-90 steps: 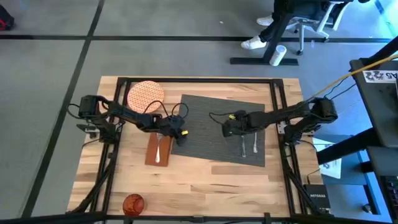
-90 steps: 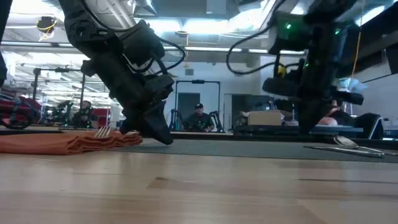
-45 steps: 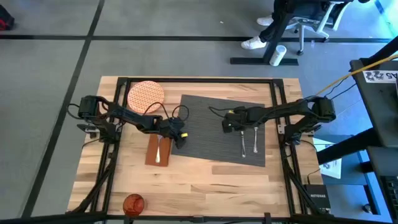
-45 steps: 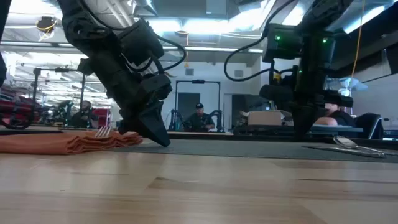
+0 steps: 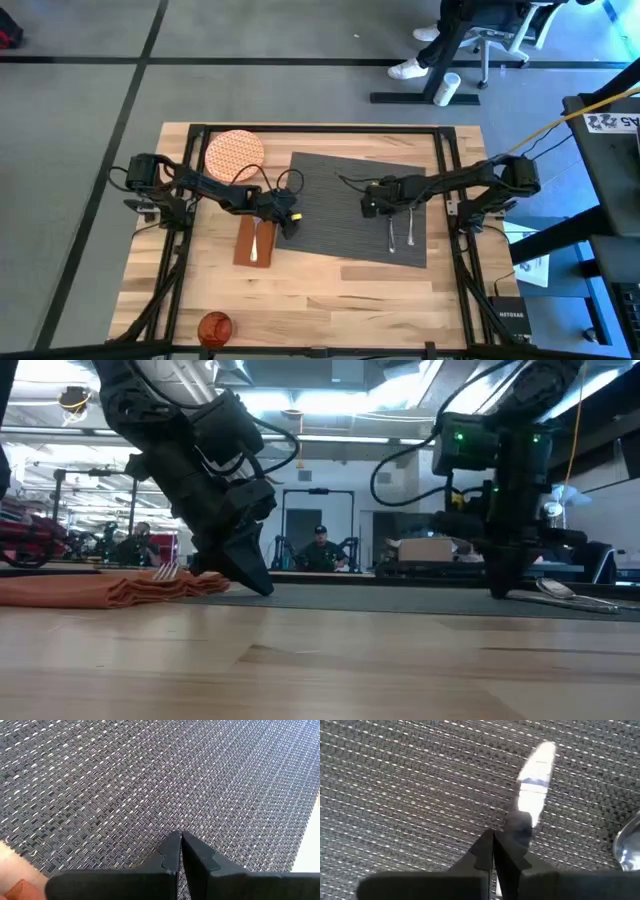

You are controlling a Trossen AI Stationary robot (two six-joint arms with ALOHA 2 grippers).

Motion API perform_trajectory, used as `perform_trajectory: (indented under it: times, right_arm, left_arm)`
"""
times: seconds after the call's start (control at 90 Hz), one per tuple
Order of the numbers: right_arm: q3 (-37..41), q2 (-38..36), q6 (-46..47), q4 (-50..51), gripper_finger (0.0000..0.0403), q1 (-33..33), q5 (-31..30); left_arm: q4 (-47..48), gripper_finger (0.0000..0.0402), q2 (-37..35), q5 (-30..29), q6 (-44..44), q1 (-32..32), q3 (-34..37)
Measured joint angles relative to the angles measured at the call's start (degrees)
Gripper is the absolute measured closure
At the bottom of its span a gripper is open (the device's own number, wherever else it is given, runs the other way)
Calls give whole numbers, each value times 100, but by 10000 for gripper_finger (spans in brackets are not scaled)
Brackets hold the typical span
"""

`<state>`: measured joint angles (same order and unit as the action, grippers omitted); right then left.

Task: Set table place
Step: Put the silver table knife on the gray tablemat to the left of the silver spoon

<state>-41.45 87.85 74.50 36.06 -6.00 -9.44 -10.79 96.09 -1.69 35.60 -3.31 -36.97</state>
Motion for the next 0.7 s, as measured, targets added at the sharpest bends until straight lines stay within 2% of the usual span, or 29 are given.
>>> perform_trajectory:
  times: [0.456,0.7]
  right_arm:
    - [4,-185,-118,392,403,-2,-111]
    - [-23,-502,-253,188,403,-2,-320]
  left_arm:
    - [-7,402,0,0,41,0,0]
    - [-10,402,0,0,65,0,0]
